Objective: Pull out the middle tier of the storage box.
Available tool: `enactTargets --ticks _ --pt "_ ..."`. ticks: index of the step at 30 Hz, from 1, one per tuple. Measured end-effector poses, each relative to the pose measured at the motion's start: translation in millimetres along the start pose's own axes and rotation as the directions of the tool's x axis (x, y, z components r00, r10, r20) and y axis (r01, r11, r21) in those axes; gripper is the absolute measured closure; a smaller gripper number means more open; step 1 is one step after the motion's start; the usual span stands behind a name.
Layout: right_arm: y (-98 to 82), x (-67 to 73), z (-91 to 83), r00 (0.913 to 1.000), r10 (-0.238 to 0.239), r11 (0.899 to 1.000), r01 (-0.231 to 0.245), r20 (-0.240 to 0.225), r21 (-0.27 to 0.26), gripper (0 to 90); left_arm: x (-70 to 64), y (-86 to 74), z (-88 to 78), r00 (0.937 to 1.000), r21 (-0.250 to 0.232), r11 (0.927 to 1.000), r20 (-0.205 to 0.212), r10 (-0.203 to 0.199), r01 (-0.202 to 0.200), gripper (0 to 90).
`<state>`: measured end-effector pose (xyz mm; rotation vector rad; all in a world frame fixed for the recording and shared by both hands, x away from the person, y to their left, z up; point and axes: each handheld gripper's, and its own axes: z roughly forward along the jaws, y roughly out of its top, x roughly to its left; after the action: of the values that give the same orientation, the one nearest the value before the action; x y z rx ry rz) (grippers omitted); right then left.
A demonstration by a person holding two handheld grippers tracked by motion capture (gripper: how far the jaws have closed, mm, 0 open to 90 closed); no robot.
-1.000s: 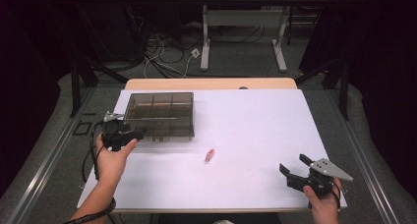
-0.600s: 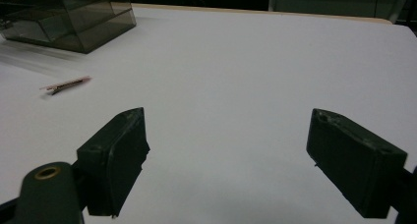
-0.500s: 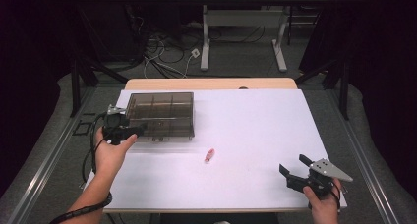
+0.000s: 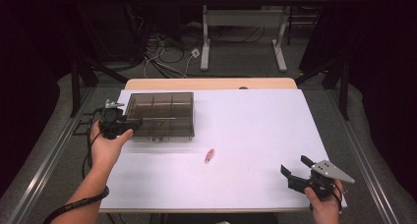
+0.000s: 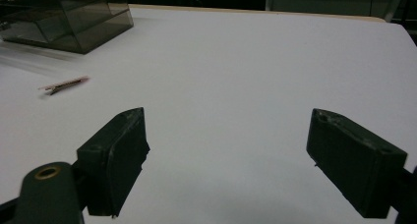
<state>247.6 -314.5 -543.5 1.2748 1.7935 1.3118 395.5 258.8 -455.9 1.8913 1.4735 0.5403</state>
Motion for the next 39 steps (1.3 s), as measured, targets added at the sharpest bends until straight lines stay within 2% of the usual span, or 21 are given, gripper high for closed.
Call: enactTargets --ticks 2,4,5,11,15,20,23,24,28,29,35,36,39 --pt "-0.3 -1.1 -0.6 1.0000 0.000 1.000 0.000 0.004 -0.006 14.9 1.7 -0.4 2.4 0.9999 0.017 0.9997 0.003 -0.015 0.015 39.9" --pt "-0.3 -1.6 -1.6 1.0000 0.002 1.000 -0.002 0.005 -0.008 14.9 2.7 -0.6 4.0 0.9999 0.028 0.9996 0.002 -0.011 0.011 43.5" --pt "0.5 -1.8 -3.6 0.9999 -0.001 1.000 0.001 0.010 0.010 14.9 3.0 -0.5 4.5 0.9999 0.036 0.9993 0.002 -0.010 0.010 44.8" --pt "0.9 -1.1 -1.8 0.9999 -0.001 1.000 0.001 0.013 -0.014 14.9 3.5 0.4 8.2 0.9999 0.049 0.9988 0.006 -0.009 0.009 49.8" --pt "0.7 0.4 -0.9 1.0000 -0.004 1.000 0.004 0.005 -0.010 14.9 5.4 1.4 7.5 0.9997 0.058 0.9982 0.016 -0.016 0.015 52.7" --pt "1.8 0.7 -3.6 0.9999 -0.014 1.000 0.014 0.006 -0.025 14.9 12.6 1.2 6.7 0.9973 0.048 0.9966 0.028 -0.068 0.067 57.1" --pt "2.4 0.6 -6.2 0.9999 -0.007 1.000 0.007 0.012 -0.021 14.9 16.6 3.5 5.2 0.9945 0.075 0.9931 0.046 -0.094 0.090 60.6" --pt "2.4 0.6 -6.3 0.9999 -0.004 1.000 0.005 0.013 -0.023 14.9 17.1 3.5 6.1 0.9937 0.065 0.9928 0.042 -0.103 0.100 62.0" --pt "2.2 1.0 -6.3 0.9999 -0.005 1.000 0.005 0.015 -0.022 14.9 19.3 6.7 5.8 0.9890 0.087 0.9866 0.041 -0.142 0.138 66.5" --pt "2.1 1.1 -6.2 0.9999 -0.005 1.000 0.006 0.016 -0.020 14.9 20.1 7.8 4.8 0.9889 0.106 0.9849 0.044 -0.142 0.137 67.3" --pt "2.2 0.6 -5.6 0.9999 -0.007 1.000 0.008 0.015 -0.018 14.9 20.0 7.9 5.9 0.9879 0.097 0.9839 0.024 -0.153 0.150 72.7" --pt "2.2 0.8 -5.3 0.9999 -0.007 1.000 0.008 0.013 -0.021 14.9 21.3 8.5 5.0 0.9890 0.111 0.9837 0.028 -0.145 0.141 73.2" --pt "2.2 0.8 -5.8 0.9999 -0.006 1.000 0.006 0.013 -0.022 14.9 22.2 8.3 5.3 0.9866 0.107 0.9817 0.025 -0.161 0.158 74.7"
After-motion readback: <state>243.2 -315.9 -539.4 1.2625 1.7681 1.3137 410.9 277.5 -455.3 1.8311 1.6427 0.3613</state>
